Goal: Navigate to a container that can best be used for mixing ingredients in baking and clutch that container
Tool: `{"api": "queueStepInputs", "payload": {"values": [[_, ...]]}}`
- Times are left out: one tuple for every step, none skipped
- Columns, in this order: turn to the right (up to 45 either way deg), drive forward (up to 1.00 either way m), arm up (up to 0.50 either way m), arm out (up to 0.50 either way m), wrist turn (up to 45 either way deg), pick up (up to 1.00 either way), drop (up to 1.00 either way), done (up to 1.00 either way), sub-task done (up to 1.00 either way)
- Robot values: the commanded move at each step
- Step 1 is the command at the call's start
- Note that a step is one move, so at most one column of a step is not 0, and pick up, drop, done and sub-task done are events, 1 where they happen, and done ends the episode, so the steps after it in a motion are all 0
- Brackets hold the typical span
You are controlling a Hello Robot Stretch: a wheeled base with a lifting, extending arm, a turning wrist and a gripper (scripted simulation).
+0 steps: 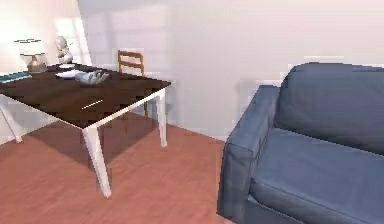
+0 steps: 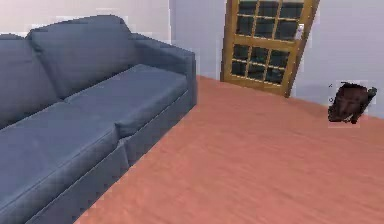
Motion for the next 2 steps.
{"api": "queueStepInputs", "payload": {"values": [[45.0,0.00,0.00,0.00,0.0,0.00,0.00,0.00,0.00],[45.0,0.00,0.00,0.00,0.0,0.00,0.00,0.00,0.00]]}}
